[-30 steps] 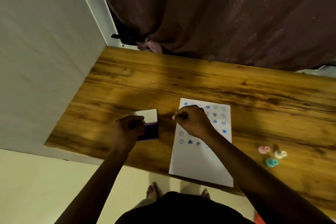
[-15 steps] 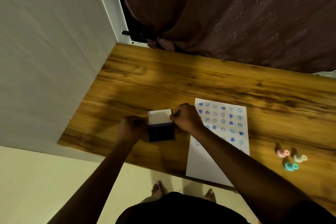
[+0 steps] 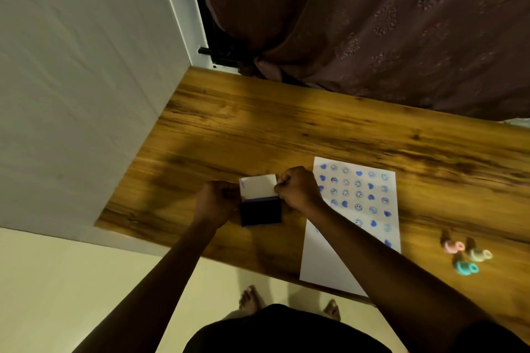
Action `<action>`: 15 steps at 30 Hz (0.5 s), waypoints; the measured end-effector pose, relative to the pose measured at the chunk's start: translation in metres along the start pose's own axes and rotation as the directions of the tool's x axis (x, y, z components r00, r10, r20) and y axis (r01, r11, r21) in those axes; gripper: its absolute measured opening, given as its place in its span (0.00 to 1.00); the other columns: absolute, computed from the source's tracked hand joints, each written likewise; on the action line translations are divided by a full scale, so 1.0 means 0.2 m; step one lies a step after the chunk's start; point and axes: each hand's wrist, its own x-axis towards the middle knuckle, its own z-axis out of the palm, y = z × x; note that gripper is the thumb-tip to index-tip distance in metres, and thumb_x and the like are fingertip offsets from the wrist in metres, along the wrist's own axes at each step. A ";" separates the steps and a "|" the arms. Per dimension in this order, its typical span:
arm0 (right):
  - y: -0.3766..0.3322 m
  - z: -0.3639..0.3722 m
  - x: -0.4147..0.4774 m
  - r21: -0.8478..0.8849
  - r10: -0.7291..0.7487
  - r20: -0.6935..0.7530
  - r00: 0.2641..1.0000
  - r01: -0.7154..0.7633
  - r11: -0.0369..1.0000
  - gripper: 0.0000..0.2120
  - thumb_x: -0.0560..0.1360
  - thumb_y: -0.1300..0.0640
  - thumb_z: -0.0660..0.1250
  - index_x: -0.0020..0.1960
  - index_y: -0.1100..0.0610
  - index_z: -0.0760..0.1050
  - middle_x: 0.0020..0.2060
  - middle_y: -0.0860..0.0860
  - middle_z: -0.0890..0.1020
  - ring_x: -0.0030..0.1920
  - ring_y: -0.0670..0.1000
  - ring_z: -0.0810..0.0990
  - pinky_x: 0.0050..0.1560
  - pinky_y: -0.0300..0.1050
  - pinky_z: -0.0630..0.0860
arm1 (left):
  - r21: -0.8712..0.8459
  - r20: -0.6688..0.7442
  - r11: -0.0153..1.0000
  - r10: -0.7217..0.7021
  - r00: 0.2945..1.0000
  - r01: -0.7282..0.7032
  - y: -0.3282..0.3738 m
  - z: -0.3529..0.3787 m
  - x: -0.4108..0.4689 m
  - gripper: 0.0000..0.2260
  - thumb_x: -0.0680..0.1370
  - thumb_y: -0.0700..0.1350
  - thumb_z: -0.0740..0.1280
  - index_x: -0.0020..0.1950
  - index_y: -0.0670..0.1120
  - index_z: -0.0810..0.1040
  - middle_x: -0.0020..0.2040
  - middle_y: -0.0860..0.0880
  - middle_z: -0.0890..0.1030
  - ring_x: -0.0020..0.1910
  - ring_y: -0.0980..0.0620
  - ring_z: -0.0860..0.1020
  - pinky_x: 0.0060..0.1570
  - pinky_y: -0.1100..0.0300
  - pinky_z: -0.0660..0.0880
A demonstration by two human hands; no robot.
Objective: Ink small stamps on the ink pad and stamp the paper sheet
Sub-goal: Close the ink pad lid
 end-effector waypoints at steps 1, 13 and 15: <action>0.00 0.00 0.00 0.006 0.002 -0.005 1.000 -0.002 1.000 0.04 0.71 0.60 0.75 0.44 0.60 0.85 0.44 0.54 0.87 0.45 0.53 0.84 0.48 0.45 0.80 | 0.002 0.005 1.000 0.011 1.000 -0.011 0.00 0.00 0.00 0.08 0.72 0.37 0.75 0.49 0.46 0.90 0.42 0.44 0.90 0.41 0.47 0.88 0.38 0.52 0.82; 0.06 -0.03 -0.05 0.090 -0.049 0.016 0.999 0.047 0.995 0.10 0.72 0.60 0.76 0.52 0.54 0.82 0.50 0.49 0.86 0.50 0.49 0.84 0.50 0.41 0.81 | 0.014 -0.056 1.000 -0.016 0.998 0.016 0.04 0.01 -0.04 0.08 0.72 0.37 0.73 0.49 0.47 0.86 0.40 0.53 0.85 0.37 0.56 0.82 0.34 0.62 0.76; 0.08 -0.03 -0.06 0.057 -0.099 0.015 0.995 0.098 0.994 0.09 0.74 0.59 0.75 0.53 0.55 0.84 0.51 0.50 0.87 0.51 0.48 0.85 0.49 0.35 0.77 | 0.019 -0.060 1.000 -0.014 0.998 0.015 0.05 0.01 -0.05 0.07 0.73 0.36 0.73 0.48 0.46 0.85 0.39 0.53 0.84 0.37 0.57 0.82 0.34 0.62 0.78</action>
